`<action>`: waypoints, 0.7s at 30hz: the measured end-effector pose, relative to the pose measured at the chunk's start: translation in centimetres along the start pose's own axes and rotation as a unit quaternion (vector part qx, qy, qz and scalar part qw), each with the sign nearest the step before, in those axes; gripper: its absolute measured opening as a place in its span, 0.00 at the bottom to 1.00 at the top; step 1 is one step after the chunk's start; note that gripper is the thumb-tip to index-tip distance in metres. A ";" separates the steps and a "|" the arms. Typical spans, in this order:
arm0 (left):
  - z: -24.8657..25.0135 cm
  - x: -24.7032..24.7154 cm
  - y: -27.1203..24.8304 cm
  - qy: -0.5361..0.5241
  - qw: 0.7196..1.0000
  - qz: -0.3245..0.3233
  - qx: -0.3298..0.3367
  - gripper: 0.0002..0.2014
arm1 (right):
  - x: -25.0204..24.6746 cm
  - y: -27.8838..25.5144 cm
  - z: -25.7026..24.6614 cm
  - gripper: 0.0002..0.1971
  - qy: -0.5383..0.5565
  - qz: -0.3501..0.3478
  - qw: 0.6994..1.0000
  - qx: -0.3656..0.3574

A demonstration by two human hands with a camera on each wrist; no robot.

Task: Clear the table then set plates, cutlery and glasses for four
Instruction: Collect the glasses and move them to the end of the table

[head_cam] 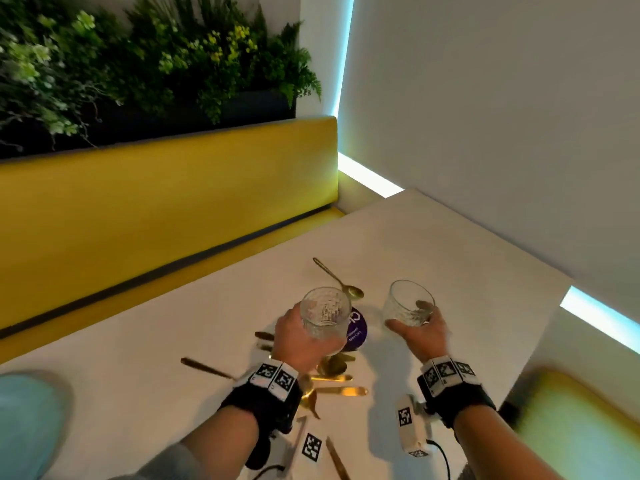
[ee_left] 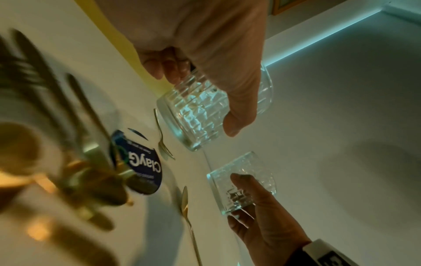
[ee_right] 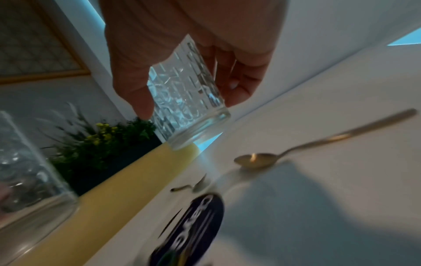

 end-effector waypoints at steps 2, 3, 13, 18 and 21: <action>-1.5 -2.4 -4.3 -0.014 1.000 -0.013 0.005 0.35 | 1.1 -5.1 0.3 0.41 0.010 -0.014 1.000 -0.002; -2.4 -3.6 -6.4 -0.013 1.000 -0.018 0.007 0.36 | 1.8 -7.8 0.4 0.42 0.017 -0.022 1.000 -0.002; -12.4 -14.9 -22.6 0.042 0.999 0.006 -0.032 0.45 | 9.6 -29.0 1.8 0.39 -0.053 -0.152 0.986 -0.045; -16.6 -20.2 -27.5 0.050 0.995 0.056 -0.067 0.41 | 13.8 -35.6 1.1 0.39 -0.100 -0.229 0.965 -0.079; -18.6 -23.1 -30.0 0.053 0.990 0.084 -0.100 0.51 | 16.0 -38.4 0.6 0.41 -0.122 -0.258 0.954 -0.093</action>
Point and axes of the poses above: each hand's wrist, its own y-axis towards the middle knuckle, its own x-axis out of the palm, z = x × y, the point moved 5 cm from there along y, towards the middle knuckle, and after that the axes turned 6 degrees about -y, right-handed, at the moved point
